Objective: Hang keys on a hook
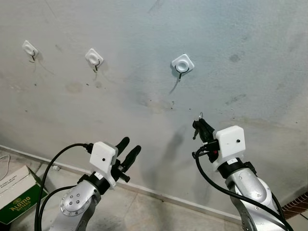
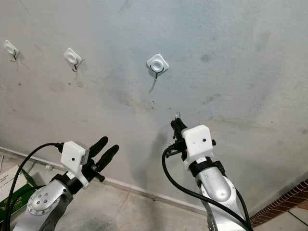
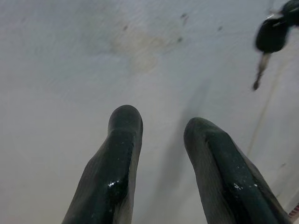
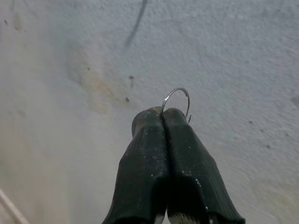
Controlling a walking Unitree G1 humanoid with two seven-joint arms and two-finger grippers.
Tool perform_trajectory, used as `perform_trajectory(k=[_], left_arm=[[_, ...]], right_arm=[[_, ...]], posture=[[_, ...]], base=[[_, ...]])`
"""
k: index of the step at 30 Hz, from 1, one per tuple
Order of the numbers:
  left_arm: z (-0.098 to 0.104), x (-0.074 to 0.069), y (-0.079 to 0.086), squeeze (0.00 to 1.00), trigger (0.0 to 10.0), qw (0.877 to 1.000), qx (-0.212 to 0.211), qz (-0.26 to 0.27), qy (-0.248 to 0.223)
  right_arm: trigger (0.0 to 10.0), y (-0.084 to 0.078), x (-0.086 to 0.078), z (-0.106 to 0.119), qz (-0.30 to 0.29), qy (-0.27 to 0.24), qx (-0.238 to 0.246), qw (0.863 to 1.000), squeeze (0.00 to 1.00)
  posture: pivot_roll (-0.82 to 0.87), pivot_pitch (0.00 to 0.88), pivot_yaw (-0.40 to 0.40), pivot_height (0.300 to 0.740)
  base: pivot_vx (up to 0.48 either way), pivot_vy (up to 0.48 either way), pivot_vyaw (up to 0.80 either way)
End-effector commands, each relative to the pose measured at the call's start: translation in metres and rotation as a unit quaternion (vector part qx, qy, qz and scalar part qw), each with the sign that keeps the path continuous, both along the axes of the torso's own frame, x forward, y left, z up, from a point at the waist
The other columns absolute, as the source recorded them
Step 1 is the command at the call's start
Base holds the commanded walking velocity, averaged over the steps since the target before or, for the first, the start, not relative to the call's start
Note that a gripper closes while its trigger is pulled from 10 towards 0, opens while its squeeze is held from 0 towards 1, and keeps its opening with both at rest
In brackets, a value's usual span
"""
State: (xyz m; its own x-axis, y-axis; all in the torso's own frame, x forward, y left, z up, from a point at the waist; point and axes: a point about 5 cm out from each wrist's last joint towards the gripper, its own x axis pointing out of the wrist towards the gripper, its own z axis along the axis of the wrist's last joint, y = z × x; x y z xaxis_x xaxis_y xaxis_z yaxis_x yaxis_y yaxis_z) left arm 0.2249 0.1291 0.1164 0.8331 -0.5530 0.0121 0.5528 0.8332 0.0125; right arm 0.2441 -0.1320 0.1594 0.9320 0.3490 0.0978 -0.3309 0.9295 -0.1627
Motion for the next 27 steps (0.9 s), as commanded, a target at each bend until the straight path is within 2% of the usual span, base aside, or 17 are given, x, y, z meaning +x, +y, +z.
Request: perform_trajectory(k=[1,9,13,27], left_arm=[[0.006,-0.006,-0.004,0.00,10.0,1.000,0.002,-0.023,-0.018],[0.008,-0.004,0.000,0.00,10.0,0.999,0.004,-0.004,-0.035],[0.011,-0.005,0.000,0.00,10.0,0.999,0.007,-0.006,-0.047],[0.017,-0.002,-0.004,0.00,10.0,0.998,0.000,-0.004,-0.061]], right_arm=[[10.0,0.005,0.004,0.014,0.022,-0.016,0.016,1.000,0.00],[10.0,0.014,0.019,0.036,0.089,-0.036,0.033,0.995,0.00],[10.0,0.016,0.022,0.040,0.114,-0.028,0.046,0.992,0.00],[10.0,0.023,0.018,0.049,0.218,0.001,0.054,0.974,0.00]], posture=[[-0.10,0.067,0.078,0.740],[-0.08,0.063,0.077,0.740],[-0.08,0.067,0.075,0.740],[-0.08,0.076,0.080,0.740]], base=[[0.000,0.000,0.00],[0.000,0.000,0.00],[0.000,0.000,0.00],[0.000,0.000,0.00]])
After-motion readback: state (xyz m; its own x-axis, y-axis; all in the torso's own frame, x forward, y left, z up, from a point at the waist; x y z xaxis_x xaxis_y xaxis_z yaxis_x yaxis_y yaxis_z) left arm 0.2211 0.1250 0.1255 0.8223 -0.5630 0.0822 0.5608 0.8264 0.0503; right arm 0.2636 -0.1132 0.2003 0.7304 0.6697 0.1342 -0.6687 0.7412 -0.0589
